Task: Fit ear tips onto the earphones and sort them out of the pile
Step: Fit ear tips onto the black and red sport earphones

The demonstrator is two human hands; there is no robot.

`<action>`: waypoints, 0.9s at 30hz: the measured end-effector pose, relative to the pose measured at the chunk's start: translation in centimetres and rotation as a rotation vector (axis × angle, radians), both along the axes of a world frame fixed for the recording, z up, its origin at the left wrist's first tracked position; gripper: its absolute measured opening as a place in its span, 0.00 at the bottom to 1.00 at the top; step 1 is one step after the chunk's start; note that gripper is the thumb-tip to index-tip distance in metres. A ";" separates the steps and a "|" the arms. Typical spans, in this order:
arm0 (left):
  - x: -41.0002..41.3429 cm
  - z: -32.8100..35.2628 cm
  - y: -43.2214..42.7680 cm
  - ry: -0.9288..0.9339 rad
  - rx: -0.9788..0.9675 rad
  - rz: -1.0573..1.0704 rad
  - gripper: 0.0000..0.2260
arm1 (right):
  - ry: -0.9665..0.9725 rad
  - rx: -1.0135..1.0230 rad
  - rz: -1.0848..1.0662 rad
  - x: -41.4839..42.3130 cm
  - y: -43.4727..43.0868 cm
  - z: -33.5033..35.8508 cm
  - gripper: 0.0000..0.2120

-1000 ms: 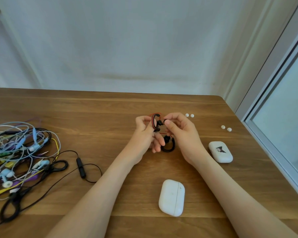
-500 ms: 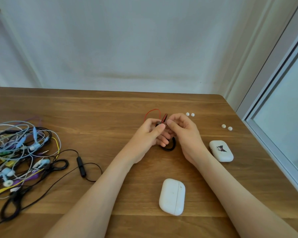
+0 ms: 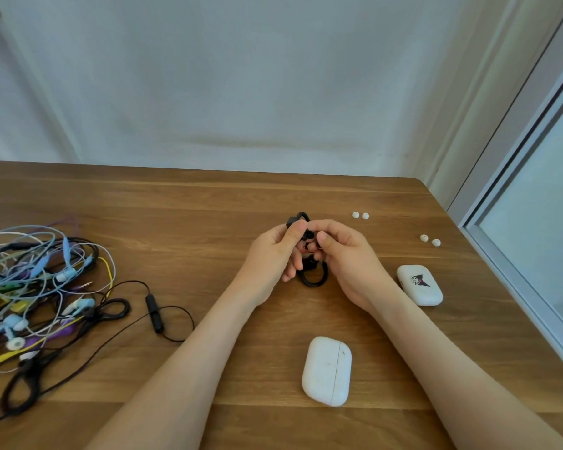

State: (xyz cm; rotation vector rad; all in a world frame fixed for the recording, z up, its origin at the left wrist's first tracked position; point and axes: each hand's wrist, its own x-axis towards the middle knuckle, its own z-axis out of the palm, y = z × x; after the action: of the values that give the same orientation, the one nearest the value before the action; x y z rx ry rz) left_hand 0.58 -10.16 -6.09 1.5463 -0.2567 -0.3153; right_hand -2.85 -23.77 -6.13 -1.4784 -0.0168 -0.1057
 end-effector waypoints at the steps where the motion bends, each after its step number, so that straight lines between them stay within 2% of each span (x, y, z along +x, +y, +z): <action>1: 0.0 0.0 0.0 -0.002 0.003 -0.002 0.15 | 0.001 0.017 0.002 0.0 0.0 0.0 0.14; 7: -0.1 -0.2 0.0 -0.069 0.028 -0.068 0.10 | 0.046 0.156 -0.040 0.0 -0.1 0.2 0.08; 10: -0.1 -0.3 -0.1 -0.055 0.005 -0.107 0.09 | 0.055 0.148 -0.052 0.1 -0.1 0.0 0.05; 15: -0.1 -0.2 0.0 -0.058 0.025 -0.193 0.09 | 0.045 0.110 -0.098 0.1 -0.3 -0.1 0.06; 22: -0.3 0.0 -0.1 -0.057 0.048 -0.131 0.10 | 0.028 0.092 -0.134 0.2 -0.2 -0.2 0.07; 27: -0.5 0.0 0.0 -0.100 0.134 -0.118 0.08 | 0.056 0.106 -0.109 0.2 -0.4 -0.2 0.07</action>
State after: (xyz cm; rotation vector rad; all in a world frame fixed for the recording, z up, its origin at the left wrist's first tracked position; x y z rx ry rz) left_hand 0.11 -10.11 -6.06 1.6851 -0.4130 -0.3545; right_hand -2.68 -24.13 -6.31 -1.3756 0.1135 -0.1512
